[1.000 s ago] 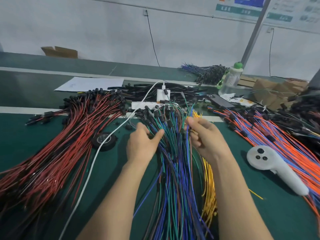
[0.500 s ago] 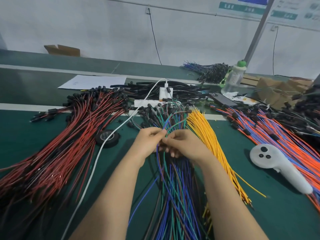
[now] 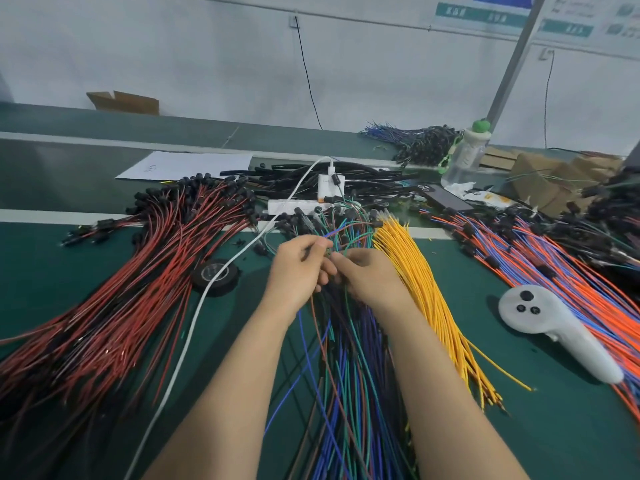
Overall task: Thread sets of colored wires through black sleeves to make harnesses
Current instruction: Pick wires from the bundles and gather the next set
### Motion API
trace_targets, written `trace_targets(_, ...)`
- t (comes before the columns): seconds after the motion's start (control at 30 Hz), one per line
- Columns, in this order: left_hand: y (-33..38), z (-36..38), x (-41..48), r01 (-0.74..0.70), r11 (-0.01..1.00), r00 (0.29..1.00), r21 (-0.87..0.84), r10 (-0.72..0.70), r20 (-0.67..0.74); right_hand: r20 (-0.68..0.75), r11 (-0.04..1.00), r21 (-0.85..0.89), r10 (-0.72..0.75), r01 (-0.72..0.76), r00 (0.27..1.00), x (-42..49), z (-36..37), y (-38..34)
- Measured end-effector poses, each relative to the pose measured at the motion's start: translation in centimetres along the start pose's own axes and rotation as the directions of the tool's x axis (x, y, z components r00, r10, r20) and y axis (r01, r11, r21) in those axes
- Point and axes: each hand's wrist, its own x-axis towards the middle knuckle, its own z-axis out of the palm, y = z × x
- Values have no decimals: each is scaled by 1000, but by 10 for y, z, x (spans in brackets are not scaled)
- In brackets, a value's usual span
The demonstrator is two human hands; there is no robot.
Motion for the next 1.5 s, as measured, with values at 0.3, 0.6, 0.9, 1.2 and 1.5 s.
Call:
trace_targets(0.3,7,-2,11,-108,980,991,165,119,-63,56,980,189,58,-68,997,5,-20,-16)
trace_targets(0.6,40,-8,21,0,980,973,-198,-46,-228,60,973,-227,-36,49,998,9,-15,-8)
trace_targets(0.9,85,-6,0,193,959,954,-205,-136,266,-170,909,222,-320,353,932,4,-21,-53)
trace_targets(1.2,158,-16,-16,61,904,956,-424,69,284,26,735,608,-397,301,917,-28,-36,-109)
trace_targets(1.5,141,-15,9,122,836,948,-535,63,313,11,649,760,12,-16,1000,-12,-49,-54)
